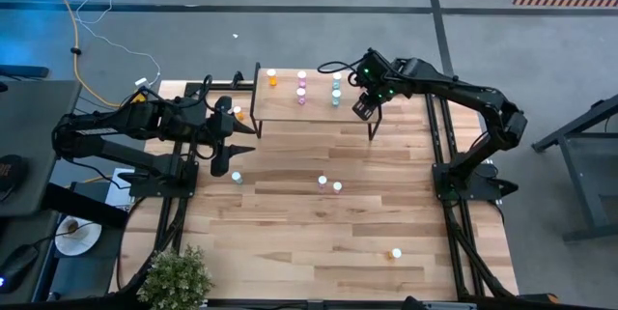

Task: Pick and place medicine bottles onto shelf by color
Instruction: Put the bottom red pill bottle on the shelf aligned with the other red pill bottle

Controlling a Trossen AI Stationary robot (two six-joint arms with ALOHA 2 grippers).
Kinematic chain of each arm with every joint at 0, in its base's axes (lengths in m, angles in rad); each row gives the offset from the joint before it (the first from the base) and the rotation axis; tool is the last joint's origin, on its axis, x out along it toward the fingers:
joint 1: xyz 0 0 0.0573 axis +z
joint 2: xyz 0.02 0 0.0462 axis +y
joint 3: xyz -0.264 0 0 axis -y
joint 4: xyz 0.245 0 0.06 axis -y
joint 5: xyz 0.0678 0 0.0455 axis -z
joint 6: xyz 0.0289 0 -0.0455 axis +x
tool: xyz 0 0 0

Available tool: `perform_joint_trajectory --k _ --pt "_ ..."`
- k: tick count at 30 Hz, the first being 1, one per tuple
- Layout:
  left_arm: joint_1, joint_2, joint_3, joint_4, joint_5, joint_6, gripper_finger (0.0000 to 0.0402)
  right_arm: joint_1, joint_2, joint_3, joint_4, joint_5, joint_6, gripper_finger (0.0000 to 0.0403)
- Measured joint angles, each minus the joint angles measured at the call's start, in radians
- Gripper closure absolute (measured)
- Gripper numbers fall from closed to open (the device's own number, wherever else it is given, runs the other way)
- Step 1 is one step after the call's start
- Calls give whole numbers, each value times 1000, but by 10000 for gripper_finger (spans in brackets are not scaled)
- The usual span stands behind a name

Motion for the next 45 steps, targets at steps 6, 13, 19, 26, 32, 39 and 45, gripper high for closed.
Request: perform_joint_trajectory --k 6,13,19,26,32,39,45 --pt "0 0 0 0 0 0 206 0 0 0 -2 0 0 274" --pt "0 0 0 0 0 0 206 0 0 0 -6 -22 1 274" --pt "0 0 0 0 0 0 206 0 -1 0 6 -23 1 274" --pt "0 0 0 0 0 0 206 0 -2 0 6 -19 1 263" --pt "0 0 0 0 0 0 206 0 -2 0 6 -18 1 235" --pt "0 0 0 0 0 0 206 0 -4 0 6 -17 9 219" --pt "0 0 0 0 0 0 206 -2 -7 16 16 -17 24 219"
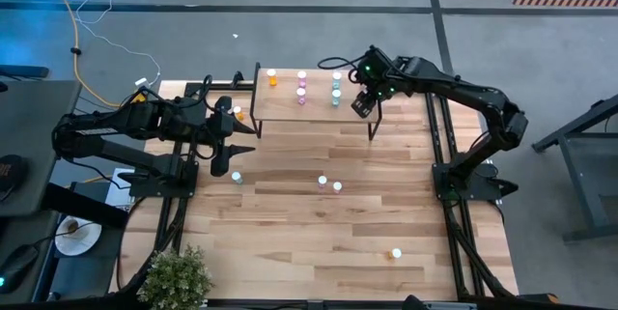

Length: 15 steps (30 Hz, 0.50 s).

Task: Pick and place medicine bottles onto shelf by color
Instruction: Put the bottom red pill bottle on the shelf aligned with the other red pill bottle, then put the bottom orange pill bottle on the shelf aligned with the other orange pill bottle

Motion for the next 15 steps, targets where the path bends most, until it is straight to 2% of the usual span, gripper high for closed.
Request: perform_joint_trajectory --k 12,15 --pt "0 0 0 0 -1 0 206 0 -1 107 -28 67 3 219" --pt "0 0 0 -2 -33 0 206 4 -1 139 -36 67 4 219"
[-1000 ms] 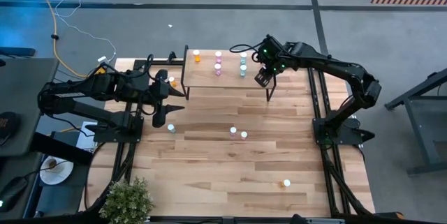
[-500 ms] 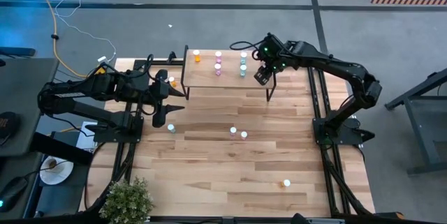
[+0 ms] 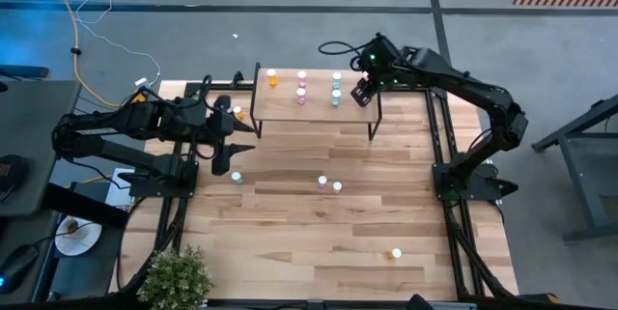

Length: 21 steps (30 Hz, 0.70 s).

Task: Pick and place medicine bottles onto shelf by color
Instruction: Put the bottom orange pill bottle on the shelf aligned with the other orange pill bottle

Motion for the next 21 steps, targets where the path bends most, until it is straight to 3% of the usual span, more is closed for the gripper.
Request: perform_joint_trajectory --k 9,16,21 --pt "32 0 0 -102 -232 26 206 53 -44 46 -50 9 25 219" --pt "203 0 0 -173 -233 33 206 118 -124 46 -82 86 28 219" --pt "359 0 0 -251 -169 61 206 155 -185 46 -121 94 37 219"
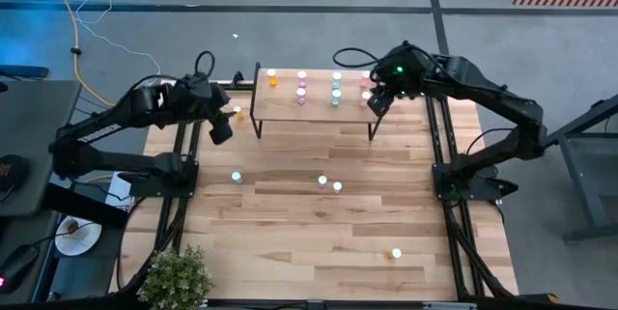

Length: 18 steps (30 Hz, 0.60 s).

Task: Pick and place medicine bottles onto shelf by color
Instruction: Put the bottom orange pill bottle on the shelf aligned with the other orange pill bottle

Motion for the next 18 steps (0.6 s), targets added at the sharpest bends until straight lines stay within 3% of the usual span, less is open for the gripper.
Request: perform_joint_trajectory --k 11,18 --pt "294 6 0 -32 34 -123 206 66 -57 0 -55 1 23 219" --pt "393 73 0 -39 49 -162 206 90 -54 -5 -71 15 23 219"
